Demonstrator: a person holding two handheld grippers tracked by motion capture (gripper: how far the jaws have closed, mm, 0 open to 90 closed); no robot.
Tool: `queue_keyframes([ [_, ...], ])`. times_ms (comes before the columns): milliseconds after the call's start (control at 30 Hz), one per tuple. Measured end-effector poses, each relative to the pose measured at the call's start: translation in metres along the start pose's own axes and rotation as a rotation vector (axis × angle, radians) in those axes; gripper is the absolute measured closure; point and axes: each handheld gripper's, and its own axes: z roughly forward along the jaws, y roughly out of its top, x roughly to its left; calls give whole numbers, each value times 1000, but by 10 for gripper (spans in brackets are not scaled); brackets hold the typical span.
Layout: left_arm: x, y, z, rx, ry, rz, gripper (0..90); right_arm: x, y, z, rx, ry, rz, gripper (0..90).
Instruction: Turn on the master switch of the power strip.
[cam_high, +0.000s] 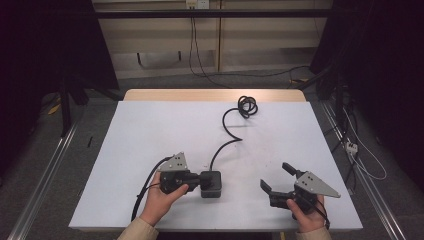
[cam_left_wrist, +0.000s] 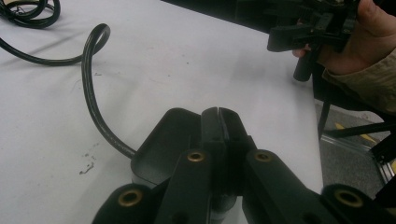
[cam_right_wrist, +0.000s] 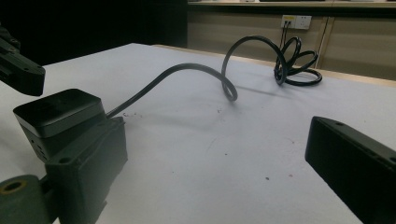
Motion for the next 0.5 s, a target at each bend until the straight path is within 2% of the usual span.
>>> queue_keyframes([
  [500,0,-1,5,9,0,2,900,0,0,-1,-1,-2,3,50],
])
